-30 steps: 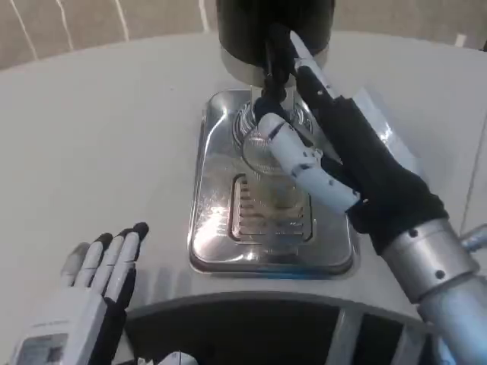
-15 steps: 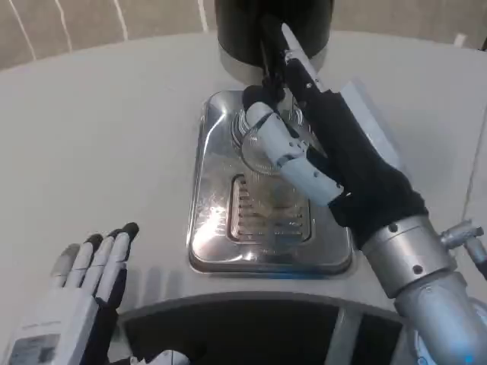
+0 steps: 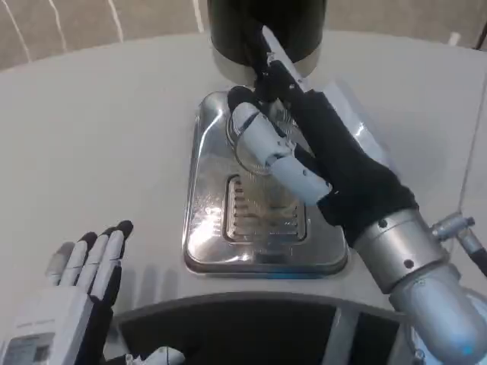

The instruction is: Grasp the cup under the faucet to collect the drink, then remove the cup.

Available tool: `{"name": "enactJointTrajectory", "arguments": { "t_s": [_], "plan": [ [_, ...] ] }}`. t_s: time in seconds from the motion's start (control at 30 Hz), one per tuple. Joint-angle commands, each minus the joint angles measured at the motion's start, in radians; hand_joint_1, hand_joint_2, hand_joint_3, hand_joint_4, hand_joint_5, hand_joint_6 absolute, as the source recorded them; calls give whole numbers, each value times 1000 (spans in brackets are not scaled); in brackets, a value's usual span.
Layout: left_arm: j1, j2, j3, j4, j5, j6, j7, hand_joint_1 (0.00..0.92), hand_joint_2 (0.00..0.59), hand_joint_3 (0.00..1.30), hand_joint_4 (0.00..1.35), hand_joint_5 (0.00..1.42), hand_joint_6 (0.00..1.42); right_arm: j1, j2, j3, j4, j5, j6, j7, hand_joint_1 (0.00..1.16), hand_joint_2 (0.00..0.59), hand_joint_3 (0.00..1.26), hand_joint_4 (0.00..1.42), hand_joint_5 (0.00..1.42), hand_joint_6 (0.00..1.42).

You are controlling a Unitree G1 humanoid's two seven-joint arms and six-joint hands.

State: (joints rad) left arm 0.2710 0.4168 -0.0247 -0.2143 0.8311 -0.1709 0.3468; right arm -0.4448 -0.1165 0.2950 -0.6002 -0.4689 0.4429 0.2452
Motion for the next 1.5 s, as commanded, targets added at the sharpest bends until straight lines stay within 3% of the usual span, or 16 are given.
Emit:
{"name": "enactJointTrajectory", "arguments": {
  "t_s": [0.03, 0.1, 0.23, 0.37, 0.43, 0.5, 0.67, 0.83, 1.3, 1.5],
  "plan": [
    [13, 2, 3, 12, -4, -2, 3, 0, 96, 0, 0, 0, 0, -66, -77, 80, -19, -128, 87, 113, 0, 513, 0, 0, 0, 0],
    [13, 1, 3, 13, -4, -2, 3, 0, 96, 0, 0, 0, 0, -109, -117, 131, -29, -244, 114, 173, 0, 528, 0, 0, 0, 0],
    [11, 2, 5, 19, -6, 0, 3, 0, 95, 0, 0, 0, 0, -160, -137, 210, -24, -467, 152, 292, 0, 557, 4, 0, 0, 0],
    [1, 2, 13, 31, -16, 6, -2, 0, 90, 0, 0, 0, 0, -190, -112, 247, 4, -700, 152, 383, 0, 561, 4, 0, 0, 0],
    [-12, 4, 18, 44, -22, 8, -4, 0, 81, 0, 0, 0, 0, -201, -84, 243, 24, -793, 144, 420, 0, 564, 4, 0, 0, 0],
    [-28, 6, 23, 61, -31, 10, -4, 0, 79, 0, 0, 0, 0, -213, -59, 219, 50, -840, 142, 436, 0, 568, 5, 0, 0, 0],
    [-99, 11, 31, 128, -55, 10, 8, 0, 73, 0, 0, 0, 0, -224, -15, 176, 101, -889, 102, 459, 0, 573, 11, 0, 0, 0],
    [-191, 1, 24, 195, -71, -1, 25, 0, 68, 0, 0, 0, 0, -226, 20, 162, 125, -916, 61, 476, 0, 575, 13, 0, 0, 0],
    [-358, -50, -60, 309, -114, -74, 43, 3, 66, 0, 0, 0, 0, -197, 83, 123, 75, -972, -10, 568, 0, 586, 14, 0, 0, 0],
    [-427, -58, -78, 384, -184, -129, 26, 114, 69, 0, 0, 0, 0, -185, 102, 102, 59, -973, -30, 579, 0, 586, 14, 0, 0, 0]
  ]
}}
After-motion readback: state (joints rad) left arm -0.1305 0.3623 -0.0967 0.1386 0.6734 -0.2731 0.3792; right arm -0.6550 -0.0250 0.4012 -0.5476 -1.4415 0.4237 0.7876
